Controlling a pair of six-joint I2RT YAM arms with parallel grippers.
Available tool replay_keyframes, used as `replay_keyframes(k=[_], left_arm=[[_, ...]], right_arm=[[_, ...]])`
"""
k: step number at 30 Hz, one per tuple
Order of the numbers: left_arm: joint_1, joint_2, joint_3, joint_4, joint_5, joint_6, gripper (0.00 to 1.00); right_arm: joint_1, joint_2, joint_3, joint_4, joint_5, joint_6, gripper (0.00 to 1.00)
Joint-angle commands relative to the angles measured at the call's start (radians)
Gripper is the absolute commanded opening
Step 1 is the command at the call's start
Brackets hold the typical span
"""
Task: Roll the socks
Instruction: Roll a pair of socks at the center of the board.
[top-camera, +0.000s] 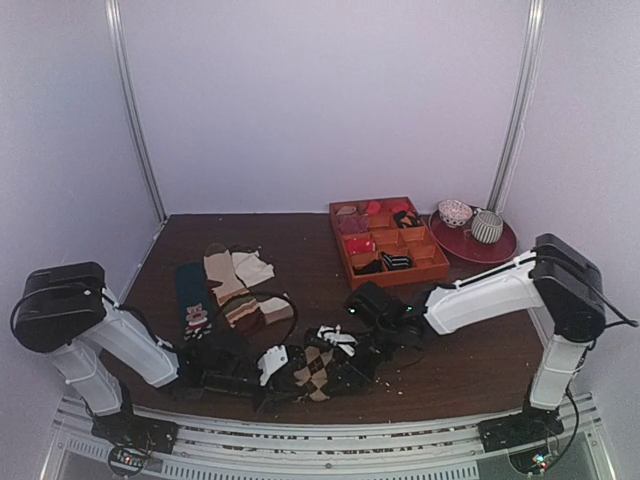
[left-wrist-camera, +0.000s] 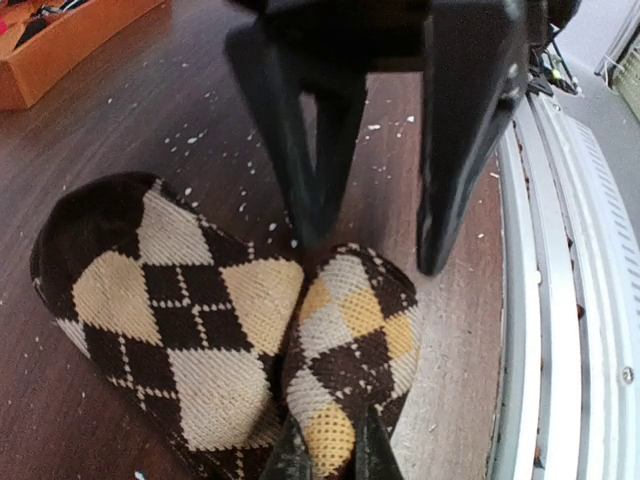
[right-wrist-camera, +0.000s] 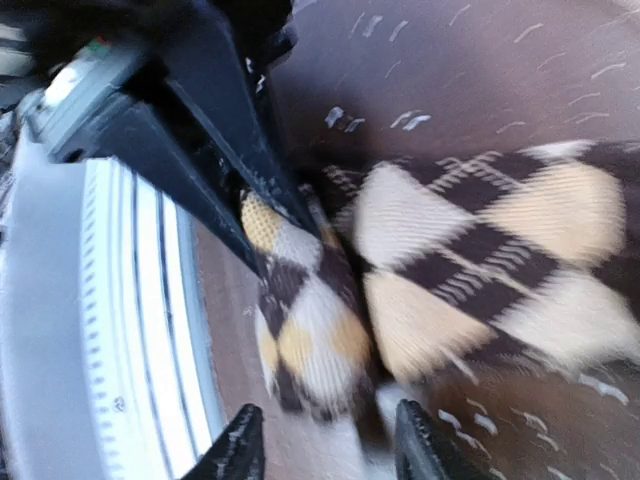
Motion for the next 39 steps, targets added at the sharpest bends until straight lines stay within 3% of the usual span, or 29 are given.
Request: replay_keyframes(k=[1,4,13,27,35,39], left_arm=[[0.035,-0.016,-0.001,-0.246,-0.004,-0.141,0.0],[0.061,-0.018,0.004,-0.312,0.044,-0.185,0.0],[0.093,0.037,-0.014,-0.305,0.112,-0.236,0.0],[0.107,0.075,-0.017,-0.294,0.145,-0.235,0.0],[0.11,0.063,-0.051,-0.243,0.184,-0.258,0.0],[0.123,0.061,-0.057,-0.225,0.217,-0.254,0.0]], right_arm=[[0.013,-0.193,-0.267,0.517,0.23,-0.03,0.49],[0.055,-0.229,-0.365,0.676,0.283,-0.151,0.55],[0.115,-0.145,-0.36,0.788,0.311,-0.324,0.57],[0.171,-0.004,-0.263,0.651,0.314,-0.361,0.58],[0.175,0.054,-0.231,0.608,0.457,-0.333,0.51],[0.174,0.084,-0.213,0.539,0.45,-0.345,0.35]])
